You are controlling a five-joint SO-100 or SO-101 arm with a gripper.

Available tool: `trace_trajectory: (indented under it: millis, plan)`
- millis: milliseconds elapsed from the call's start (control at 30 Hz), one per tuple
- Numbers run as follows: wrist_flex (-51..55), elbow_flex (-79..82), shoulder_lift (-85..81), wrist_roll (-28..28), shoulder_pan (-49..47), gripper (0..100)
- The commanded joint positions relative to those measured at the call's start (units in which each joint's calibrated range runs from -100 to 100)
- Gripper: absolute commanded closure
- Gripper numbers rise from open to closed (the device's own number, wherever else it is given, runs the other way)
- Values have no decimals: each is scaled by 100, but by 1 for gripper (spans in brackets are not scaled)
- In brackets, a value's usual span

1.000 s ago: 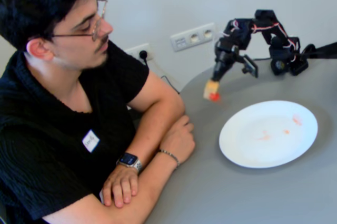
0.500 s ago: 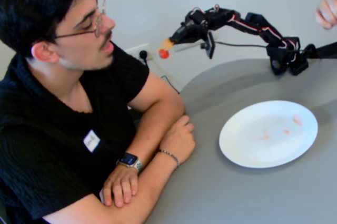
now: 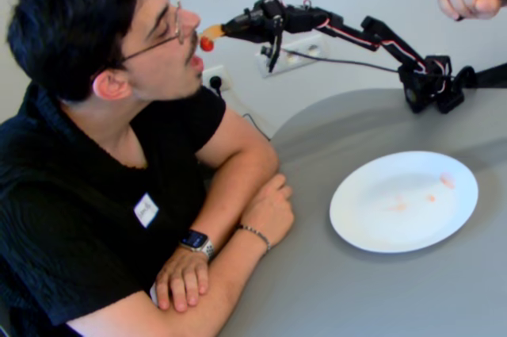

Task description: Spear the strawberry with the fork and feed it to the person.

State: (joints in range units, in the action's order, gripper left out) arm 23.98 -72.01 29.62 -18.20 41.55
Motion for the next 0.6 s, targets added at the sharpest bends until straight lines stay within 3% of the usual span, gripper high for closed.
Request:
trace_trajectory:
  millis: [0,567]
  plan:
    - [-127,-139,-44,21,143,99]
    - [-118,-229,633,26,128,99]
